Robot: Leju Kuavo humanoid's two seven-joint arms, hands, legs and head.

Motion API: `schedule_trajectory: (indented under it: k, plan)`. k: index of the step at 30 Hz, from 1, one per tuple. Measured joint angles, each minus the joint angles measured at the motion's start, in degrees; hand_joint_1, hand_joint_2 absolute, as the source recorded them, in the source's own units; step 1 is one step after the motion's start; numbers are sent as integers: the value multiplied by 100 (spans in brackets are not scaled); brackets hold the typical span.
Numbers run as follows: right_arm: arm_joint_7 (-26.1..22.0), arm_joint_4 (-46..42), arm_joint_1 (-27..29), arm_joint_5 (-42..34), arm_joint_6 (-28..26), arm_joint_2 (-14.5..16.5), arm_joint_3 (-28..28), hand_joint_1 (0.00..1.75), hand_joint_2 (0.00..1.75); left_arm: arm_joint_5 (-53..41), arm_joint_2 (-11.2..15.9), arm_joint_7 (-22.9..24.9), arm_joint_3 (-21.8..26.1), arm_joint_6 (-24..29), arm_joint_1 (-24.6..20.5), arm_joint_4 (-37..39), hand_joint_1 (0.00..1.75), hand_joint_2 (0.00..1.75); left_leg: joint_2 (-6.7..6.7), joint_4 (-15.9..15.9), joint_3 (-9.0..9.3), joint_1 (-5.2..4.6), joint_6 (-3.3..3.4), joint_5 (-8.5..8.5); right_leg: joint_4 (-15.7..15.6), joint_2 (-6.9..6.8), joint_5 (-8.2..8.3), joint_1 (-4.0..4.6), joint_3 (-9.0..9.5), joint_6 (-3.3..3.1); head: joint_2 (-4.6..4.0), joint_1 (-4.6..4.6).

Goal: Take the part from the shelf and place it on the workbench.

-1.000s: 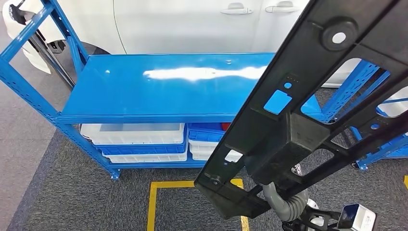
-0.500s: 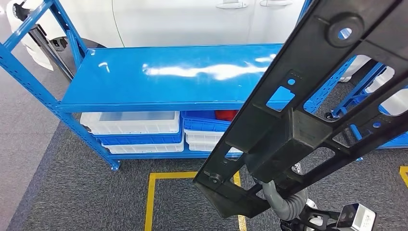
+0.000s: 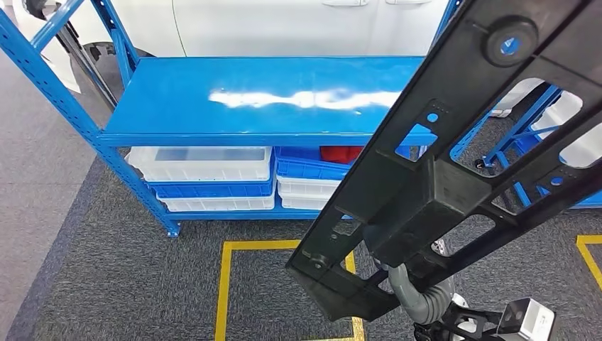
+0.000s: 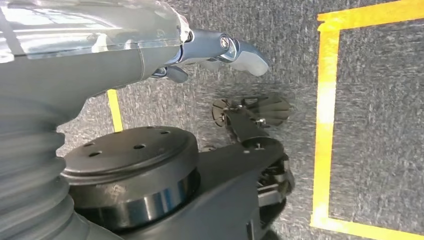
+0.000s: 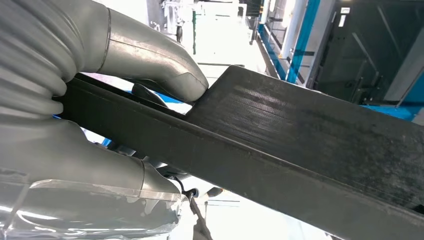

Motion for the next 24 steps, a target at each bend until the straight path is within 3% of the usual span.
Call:
schedule_trajectory:
  k: [2, 5, 6, 8, 10, 11, 12, 13, 15, 17, 20, 21, 22, 24]
  plan:
    - [-5, -4, 10, -24, -5, 15, -23, 171, 175, -31, -2, 16, 9, -6, -5, 0, 0, 175, -3, 46, -50, -6, -53, 46, -404, 3, -2, 32, 223, -62, 0, 0]
    - [-24, -14, 21, -69, -12, 32, -112, 171, 175, -97, -6, 63, 10, -9, -21, 0, 0, 175, -16, 69, -97, -3, -150, 77, -445, -6, 88, 29, 173, -168, -1, 0]
    - [-30, -21, 19, -73, -13, 42, -144, 171, 175, -117, -7, 76, 10, -9, -31, 0, 0, 175, -23, 159, -142, 1, -182, -29, -460, -14, 136, 13, 138, -213, -1, 0]
    - [-31, -32, 6, -89, -4, 64, -193, 171, 175, -137, -7, 96, 10, -8, -63, 0, 0, 175, -34, 696, -329, 32, -247, -487, -474, -28, 235, -6, 43, -269, -1, 0]
    - [-8, -17, -42, -143, 36, 75, -233, 171, 175, -127, -7, 124, 12, -1, -102, 0, 0, 175, -35, 1470, -538, 73, -302, -934, -462, -35, 324, -6, -78, -274, -1, 1]
    - [5, 6, -90, -179, 65, 74, -244, 171, 175, -111, -7, 137, 15, 6, -115, 0, 0, 175, -34, 1687, -553, 90, -321, -1003, -452, -36, 369, -8, -143, -267, 0, 1]
    - [15, 44, -153, -221, 100, 74, -250, 171, 175, -86, -6, 148, 21, 16, -122, 0, 0, 175, -34, 1683, -466, 105, -334, -958, -439, -32, 410, -12, -207, -255, 0, 1]
    - [20, 89, -225, -260, 130, 73, -251, 171, 175, -64, -5, 153, 28, 27, -124, 0, 0, 175, -34, 1448, -269, 118, -340, -824, -424, -25, 446, -19, -266, -238, 0, 1]
    - [29, 178, -374, -327, 169, 72, -251, 171, 175, -27, -4, 156, 48, 49, -130, 0, 0, 175, -39, 595, 300, 124, -331, -576, -393, -11, 505, -31, -354, -184, -1, 0]
    - [45, 251, -529, -387, 186, 73, -250, 171, 175, -7, -4, 150, 72, 66, -127, 0, 0, 175, -63, 18, 638, 94, -274, -514, -380, -10, 567, -36, -401, -103, -1, -1]
    - [76, 352, -701, -453, 192, 74, -249, 171, 175, 4, -5, 141, 128, 81, -99, 0, 0, 175, -78, -54, 598, 63, -153, -463, -354, -18, 649, -42, -439, 24, 0, 1]
    - [85, 381, -717, -466, 192, 74, -249, 171, 175, 6, -6, 140, 144, 84, -94, 0, 0, 175, -71, -56, 563, 67, -108, -420, -254, -23, 590, -40, -483, 55, 0, 2]
    - [95, 405, -728, -473, 192, 73, -249, 171, 175, 7, -7, 138, 154, 85, -94, 0, 0, 175, -62, -66, 520, 69, -61, -369, -63, -25, 439, -39, -550, 73, 0, 3]
    - [109, 457, -763, -479, 192, 72, -249, 171, 175, 7, -9, 134, 161, 85, -101, 0, 0, 175, -48, -61, 401, 47, 2, -268, 585, -24, -93, -39, -750, 76, -1, 6]
